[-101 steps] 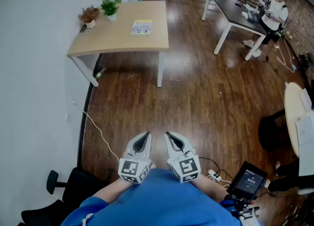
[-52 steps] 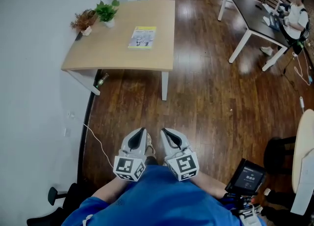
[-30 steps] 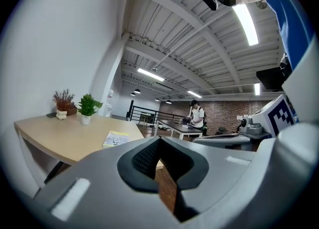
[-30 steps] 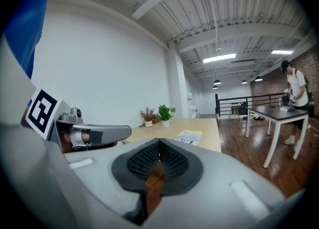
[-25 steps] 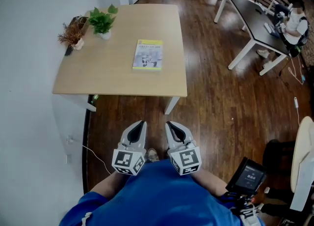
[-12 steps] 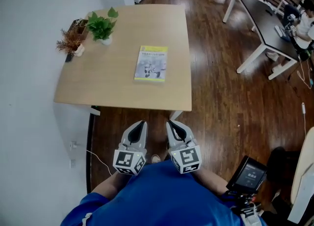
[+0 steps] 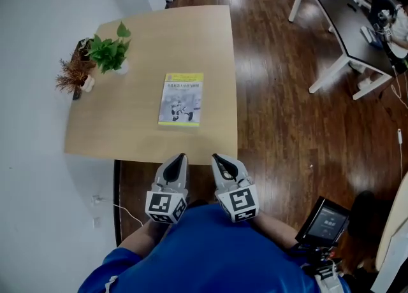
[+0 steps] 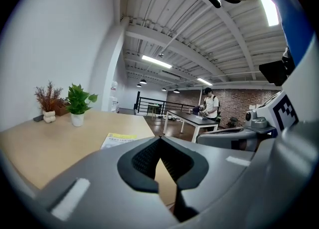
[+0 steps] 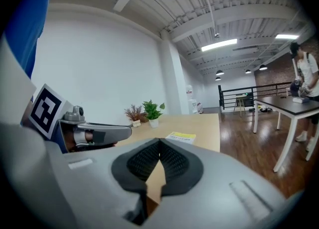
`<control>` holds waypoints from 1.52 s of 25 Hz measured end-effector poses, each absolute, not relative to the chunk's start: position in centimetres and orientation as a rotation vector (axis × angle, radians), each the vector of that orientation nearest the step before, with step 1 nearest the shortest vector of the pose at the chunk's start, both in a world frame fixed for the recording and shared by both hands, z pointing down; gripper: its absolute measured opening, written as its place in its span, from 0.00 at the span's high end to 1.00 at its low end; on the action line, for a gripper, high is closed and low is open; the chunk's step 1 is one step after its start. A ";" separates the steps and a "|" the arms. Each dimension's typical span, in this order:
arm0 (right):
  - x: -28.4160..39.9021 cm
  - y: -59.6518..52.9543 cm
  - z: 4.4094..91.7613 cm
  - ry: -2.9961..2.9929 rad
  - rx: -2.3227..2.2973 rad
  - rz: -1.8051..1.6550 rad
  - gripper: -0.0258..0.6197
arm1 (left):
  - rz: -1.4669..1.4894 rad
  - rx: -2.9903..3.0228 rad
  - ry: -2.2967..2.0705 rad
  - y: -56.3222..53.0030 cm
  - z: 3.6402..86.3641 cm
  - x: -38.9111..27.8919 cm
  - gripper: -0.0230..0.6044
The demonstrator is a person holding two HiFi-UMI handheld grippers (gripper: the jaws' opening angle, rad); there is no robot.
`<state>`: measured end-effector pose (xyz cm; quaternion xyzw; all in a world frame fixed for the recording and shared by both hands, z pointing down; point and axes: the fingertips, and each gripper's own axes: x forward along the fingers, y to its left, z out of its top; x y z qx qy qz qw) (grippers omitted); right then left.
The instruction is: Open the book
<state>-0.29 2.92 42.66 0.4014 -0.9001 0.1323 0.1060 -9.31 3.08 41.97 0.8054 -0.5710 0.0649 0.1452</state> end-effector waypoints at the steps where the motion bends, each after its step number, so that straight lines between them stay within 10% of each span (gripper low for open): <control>1: 0.0 2.2 42.8 -2.656 1.172 0.392 0.96 | 0.194 2.316 -1.651 2.3 42.0 -9.0 0.95; 38: 0.1 -7.8 54.4 -2.426 1.117 0.675 0.96 | 0.675 2.181 -1.537 -10.3 55.2 -8.3 0.95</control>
